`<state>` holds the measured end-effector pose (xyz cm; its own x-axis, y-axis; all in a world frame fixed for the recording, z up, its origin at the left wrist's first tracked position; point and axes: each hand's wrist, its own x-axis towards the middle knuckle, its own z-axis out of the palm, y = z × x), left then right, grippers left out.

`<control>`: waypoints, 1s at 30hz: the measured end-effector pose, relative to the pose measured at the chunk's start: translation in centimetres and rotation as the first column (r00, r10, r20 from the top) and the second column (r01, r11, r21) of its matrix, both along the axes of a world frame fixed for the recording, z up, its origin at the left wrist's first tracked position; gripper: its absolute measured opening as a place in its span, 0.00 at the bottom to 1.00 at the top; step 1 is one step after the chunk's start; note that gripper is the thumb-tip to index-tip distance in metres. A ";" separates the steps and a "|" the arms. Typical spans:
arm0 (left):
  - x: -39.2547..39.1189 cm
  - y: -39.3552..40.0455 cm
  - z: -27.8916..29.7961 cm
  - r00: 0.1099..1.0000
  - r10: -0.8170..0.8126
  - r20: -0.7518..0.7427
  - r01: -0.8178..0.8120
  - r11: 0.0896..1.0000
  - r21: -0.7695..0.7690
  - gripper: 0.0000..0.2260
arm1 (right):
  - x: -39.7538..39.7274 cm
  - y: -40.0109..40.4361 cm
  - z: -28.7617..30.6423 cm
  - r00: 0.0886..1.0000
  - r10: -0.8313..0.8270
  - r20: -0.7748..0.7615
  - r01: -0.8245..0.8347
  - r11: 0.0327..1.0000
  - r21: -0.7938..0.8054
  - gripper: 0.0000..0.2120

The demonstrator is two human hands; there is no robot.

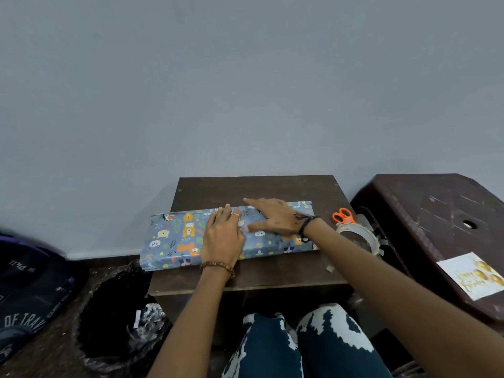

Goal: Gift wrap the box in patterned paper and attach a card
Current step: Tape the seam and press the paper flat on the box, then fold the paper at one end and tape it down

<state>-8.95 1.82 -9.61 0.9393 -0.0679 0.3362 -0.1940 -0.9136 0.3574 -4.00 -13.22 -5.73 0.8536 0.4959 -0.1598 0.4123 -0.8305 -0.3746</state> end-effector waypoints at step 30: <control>-4.3 -1.1 -1.1 0.937 -0.226 -0.268 -0.091 0.582 -0.808 0.21 | -6.5 -0.5 -0.4 0.765 -0.519 -0.381 0.618 0.426 0.661 0.35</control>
<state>-13.26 0.72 -10.67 0.9997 0.0111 -0.0208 0.0227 -0.2087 0.9777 -10.54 -13.69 -6.09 0.9884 -0.1128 -0.1014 -0.1303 -0.2900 -0.9481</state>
